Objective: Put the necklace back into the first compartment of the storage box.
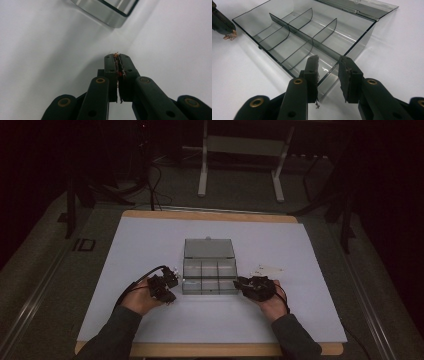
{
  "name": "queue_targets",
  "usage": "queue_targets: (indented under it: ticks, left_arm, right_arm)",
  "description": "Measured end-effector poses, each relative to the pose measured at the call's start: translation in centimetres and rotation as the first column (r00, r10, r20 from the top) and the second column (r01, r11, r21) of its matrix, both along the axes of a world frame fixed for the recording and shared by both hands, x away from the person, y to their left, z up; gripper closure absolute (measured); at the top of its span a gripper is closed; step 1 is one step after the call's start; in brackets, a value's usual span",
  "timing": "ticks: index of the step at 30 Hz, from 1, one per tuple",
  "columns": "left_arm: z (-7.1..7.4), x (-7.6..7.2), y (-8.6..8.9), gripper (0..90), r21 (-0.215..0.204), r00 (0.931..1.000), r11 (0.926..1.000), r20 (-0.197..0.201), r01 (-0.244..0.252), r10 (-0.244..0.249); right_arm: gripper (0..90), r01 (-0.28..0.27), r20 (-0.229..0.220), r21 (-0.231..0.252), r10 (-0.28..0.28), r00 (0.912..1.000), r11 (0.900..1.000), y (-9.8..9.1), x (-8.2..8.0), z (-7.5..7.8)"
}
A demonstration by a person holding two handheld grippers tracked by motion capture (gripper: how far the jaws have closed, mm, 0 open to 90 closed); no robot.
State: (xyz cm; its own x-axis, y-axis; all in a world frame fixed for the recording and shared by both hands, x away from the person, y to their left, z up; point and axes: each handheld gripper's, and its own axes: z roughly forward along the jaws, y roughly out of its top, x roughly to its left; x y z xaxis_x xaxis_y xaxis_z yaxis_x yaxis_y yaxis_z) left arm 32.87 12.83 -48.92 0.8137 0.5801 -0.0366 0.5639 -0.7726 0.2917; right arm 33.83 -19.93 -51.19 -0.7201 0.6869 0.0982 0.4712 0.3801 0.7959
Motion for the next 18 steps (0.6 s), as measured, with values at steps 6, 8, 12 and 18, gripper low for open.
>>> queue_targets:
  ticks: [6,8,12,18]
  left_arm:
    - [0.5,0.0,0.4,86.6,-0.028,0.9995,0.9994,0.022,-0.02,0.021]
    - [0.7,-0.1,0.5,86.5,-0.039,0.999,0.9989,0.034,-0.026,0.028]
    - [1.2,-0.1,0.7,86.6,-0.067,0.997,0.9967,0.06,-0.045,0.049]
    - [2.0,-0.1,1.2,86.5,-0.099,0.9936,0.9934,0.09,-0.059,0.068]
  right_arm:
    - [69.4,-0.001,-0.001,0.001,0.001,1.0,1.0,0.0,0.0,0.0]
    - [69.4,-0.001,0.0,0.001,0.001,1.0,1.0,0.0,0.0,0.0]
    - [69.4,-0.001,0.0,0.001,0.001,1.0,1.0,0.0,0.0,0.0]
    - [69.4,0.0,0.001,0.001,0.0,1.0,1.0,0.0,0.0,0.0]
